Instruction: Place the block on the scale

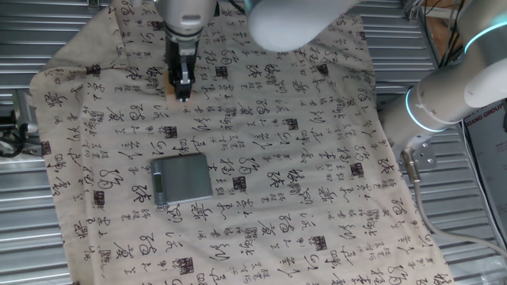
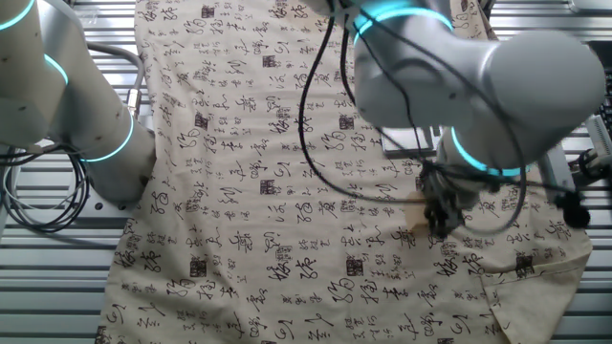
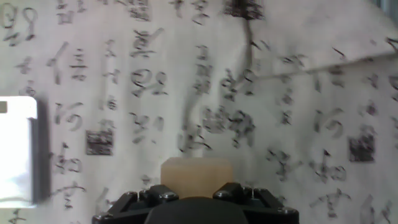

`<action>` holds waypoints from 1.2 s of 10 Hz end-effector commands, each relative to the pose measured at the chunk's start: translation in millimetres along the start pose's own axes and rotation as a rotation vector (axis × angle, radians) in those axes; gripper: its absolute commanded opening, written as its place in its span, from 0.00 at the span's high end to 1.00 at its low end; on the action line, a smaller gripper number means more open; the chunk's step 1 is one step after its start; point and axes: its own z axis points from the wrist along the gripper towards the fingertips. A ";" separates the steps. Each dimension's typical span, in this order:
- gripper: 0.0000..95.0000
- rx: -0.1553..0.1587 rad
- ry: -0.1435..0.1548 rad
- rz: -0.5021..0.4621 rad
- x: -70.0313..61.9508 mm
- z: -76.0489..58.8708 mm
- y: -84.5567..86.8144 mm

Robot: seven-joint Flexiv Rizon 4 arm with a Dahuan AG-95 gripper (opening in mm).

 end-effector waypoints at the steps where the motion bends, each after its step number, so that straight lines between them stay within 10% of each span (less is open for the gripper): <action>1: 1.00 -0.003 -0.003 -0.003 -2.5 0.6 7.9; 12: 1.00 -0.004 -0.002 -0.053 -17.3 -2.6 50.2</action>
